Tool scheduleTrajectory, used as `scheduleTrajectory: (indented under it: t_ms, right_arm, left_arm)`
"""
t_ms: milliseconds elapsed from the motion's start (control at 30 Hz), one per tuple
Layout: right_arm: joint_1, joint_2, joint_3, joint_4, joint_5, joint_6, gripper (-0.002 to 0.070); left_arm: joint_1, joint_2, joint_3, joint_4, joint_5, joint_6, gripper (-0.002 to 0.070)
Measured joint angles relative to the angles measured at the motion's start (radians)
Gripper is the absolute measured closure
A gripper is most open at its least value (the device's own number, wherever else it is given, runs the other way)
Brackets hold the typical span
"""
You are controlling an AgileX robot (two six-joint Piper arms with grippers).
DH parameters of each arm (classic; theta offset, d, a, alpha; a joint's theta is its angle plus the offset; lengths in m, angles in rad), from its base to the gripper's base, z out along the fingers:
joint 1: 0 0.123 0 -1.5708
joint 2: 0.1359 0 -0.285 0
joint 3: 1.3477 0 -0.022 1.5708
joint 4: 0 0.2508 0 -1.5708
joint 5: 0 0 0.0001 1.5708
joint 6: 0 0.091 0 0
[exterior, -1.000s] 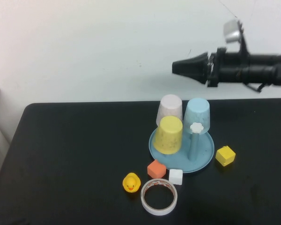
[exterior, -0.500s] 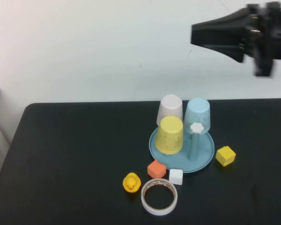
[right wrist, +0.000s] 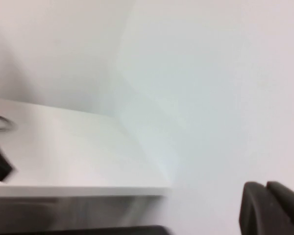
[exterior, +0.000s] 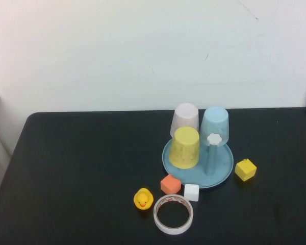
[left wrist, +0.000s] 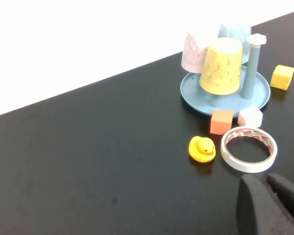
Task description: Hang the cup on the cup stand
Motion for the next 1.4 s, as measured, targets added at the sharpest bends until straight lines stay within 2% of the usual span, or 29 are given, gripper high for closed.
scheduleTrajectory:
  t_ms: [200,433,567,867,1000,1067,1133,1200,1267,1300,1400]
  right_arm:
    - [0.000,-0.294,0.136,-0.044,-0.200,0.089,0.0676]
    - [0.000,-0.488,0.243,-0.054,-0.239,0.134,0.0676]
    - [0.000,-0.511,0.306,-0.054,-0.283,0.142,0.0676]
    - [0.000,-0.511,0.374,-0.046,-0.626,-0.051,0.0676]
    - [0.000,-0.513,0.435,-0.066,-0.740,-0.057,0.0676]
    - [0.000,-0.523,0.482,-0.229,-0.798,0.121,0.0676]
    - [0.000,-0.544,0.529,-0.576,-0.830,0.465,0.0676]
    - [-0.010,-0.575,0.586,-0.980,-0.826,0.920,0.0676]
    - [-0.037,-0.616,0.630,-1.281,-0.784,1.261,0.0676]
    - [-0.057,-0.642,0.651,-1.395,-0.749,1.393,0.0676]
    - [-0.118,-0.714,0.709,-1.544,-0.671,1.566,0.0676]
  left_arm:
    - [0.000,0.000,0.000,0.000,0.000,0.002,0.0675]
    - [0.000,0.000,0.000,0.000,0.000,0.002,0.0675]
    - [0.000,0.000,0.000,0.000,0.000,0.002,0.0675]
    - [0.000,0.000,0.000,0.000,0.000,0.002,0.0675]
    - [0.000,0.000,0.000,0.000,0.000,0.002,0.0676]
    - [0.000,0.000,0.000,0.000,0.000,0.000,0.0676]
    - [0.000,0.000,0.000,0.000,0.000,0.000,0.0676]
    - [0.000,0.000,0.000,0.000,0.000,0.000,0.0676]
    - [0.000,0.000,0.000,0.000,0.000,0.000,0.0676]
    - [0.000,0.000,0.000,0.000,0.000,0.000,0.0676]
    - [0.000,0.000,0.000,0.000,0.000,0.000,0.0676]
